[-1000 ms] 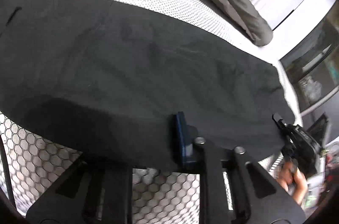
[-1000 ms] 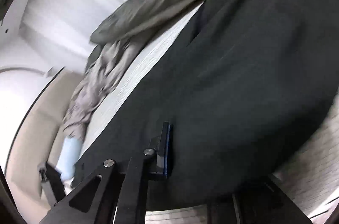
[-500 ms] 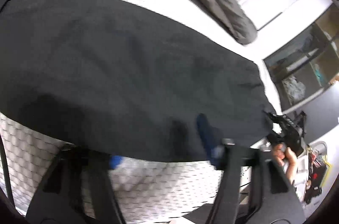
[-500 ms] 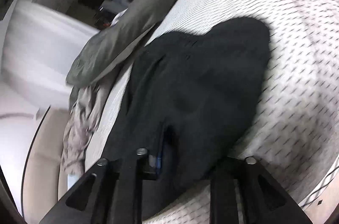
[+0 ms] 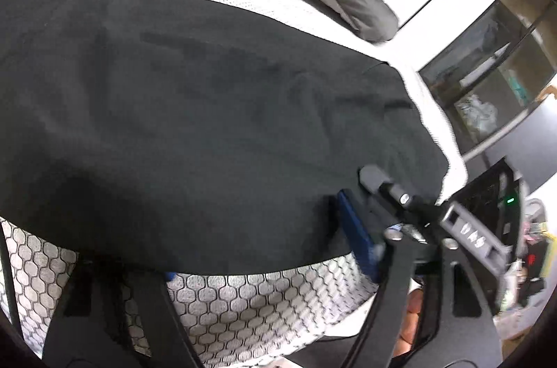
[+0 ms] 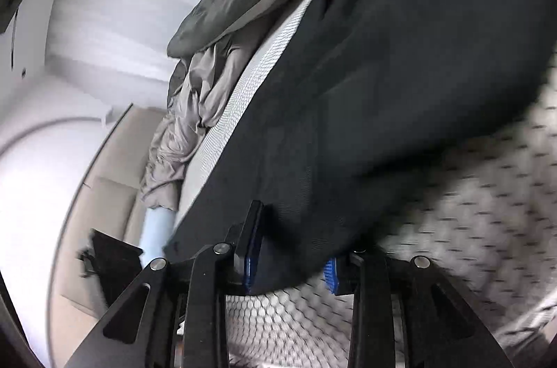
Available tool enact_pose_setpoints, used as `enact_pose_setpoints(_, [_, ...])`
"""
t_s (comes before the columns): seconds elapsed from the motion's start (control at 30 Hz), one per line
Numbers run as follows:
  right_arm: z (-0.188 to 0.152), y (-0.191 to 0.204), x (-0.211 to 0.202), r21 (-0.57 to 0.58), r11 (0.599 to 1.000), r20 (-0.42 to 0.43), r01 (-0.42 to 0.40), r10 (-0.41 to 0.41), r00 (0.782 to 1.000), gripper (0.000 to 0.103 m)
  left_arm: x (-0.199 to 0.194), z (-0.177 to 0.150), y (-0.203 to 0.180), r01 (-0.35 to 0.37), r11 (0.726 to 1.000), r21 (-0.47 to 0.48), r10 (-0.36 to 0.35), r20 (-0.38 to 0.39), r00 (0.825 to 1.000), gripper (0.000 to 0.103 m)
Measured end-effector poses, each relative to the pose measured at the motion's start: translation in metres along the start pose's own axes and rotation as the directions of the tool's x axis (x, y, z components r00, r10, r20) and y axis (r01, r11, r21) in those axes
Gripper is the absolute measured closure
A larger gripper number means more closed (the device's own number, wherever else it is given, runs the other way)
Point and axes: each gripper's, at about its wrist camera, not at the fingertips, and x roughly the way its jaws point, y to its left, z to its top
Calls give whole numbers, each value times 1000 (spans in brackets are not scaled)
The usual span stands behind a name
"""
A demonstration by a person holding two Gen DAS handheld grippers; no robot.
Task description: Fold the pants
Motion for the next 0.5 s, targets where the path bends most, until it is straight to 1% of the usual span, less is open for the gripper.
enact_pose_setpoints(0.03, [2, 1, 3, 15, 1000, 7, -18, 18, 1000, 73, 3, -1, -3, -23, 1000, 9, 23, 8, 1000, 61])
enact_pose_setpoints(0.07, [3, 3, 8, 26, 999, 12, -25, 25, 1000, 73, 3, -3, -4, -48, 999, 18, 47, 11, 999, 68])
enact_pose_setpoints(0.1, [3, 2, 8, 36, 999, 24, -27, 27, 999, 78, 4, -3, -2, -54, 998, 21, 54, 18, 998, 81])
enact_pose_setpoints(0.13, [4, 4, 12, 32, 999, 26, -13, 12, 1000, 87, 4, -2, 0, -49, 999, 16, 49, 20, 999, 87])
enact_pose_setpoints(0.2, [1, -1, 5, 29, 1000, 47, 3, -4, 999, 94, 2, 1, 9, -5, 1000, -10, 5, 8, 1000, 91])
enact_pose_setpoints(0.23, [1, -5, -3, 30, 999, 64, 12, -14, 998, 96, 0, 1, 13, 3, 1000, -14, -3, 3, 1000, 92])
enact_pose_setpoints(0.27, [3, -10, -17, 32, 999, 105, 24, -27, 994, 96, -3, 1, 18, 1, 1000, -21, -1, 2, 1000, 92])
enact_pose_setpoints(0.3, [7, -14, -24, 32, 999, 139, 41, -45, 989, 96, -6, 2, 24, 8, 1000, -27, -8, 0, 1000, 92])
enact_pose_setpoints(0.33, [17, -17, -35, 33, 997, 186, 72, -77, 980, 96, -8, 2, 30, 21, 999, -37, -21, -5, 1000, 92])
enact_pose_setpoints(0.4, [37, -29, -54, 56, 993, 236, 103, -113, 965, 96, -12, 2, 41, 44, 997, -56, -45, -19, 999, 92])
enact_pose_setpoints(0.43, [50, -39, -61, 78, 991, 237, 112, -127, 963, 95, -14, 2, 46, 54, 997, -63, -55, -22, 998, 92])
enact_pose_setpoints(0.5, [70, -57, -64, 130, 986, 192, 104, -128, 973, 93, -15, 1, 51, 71, 995, -72, -73, -30, 997, 92])
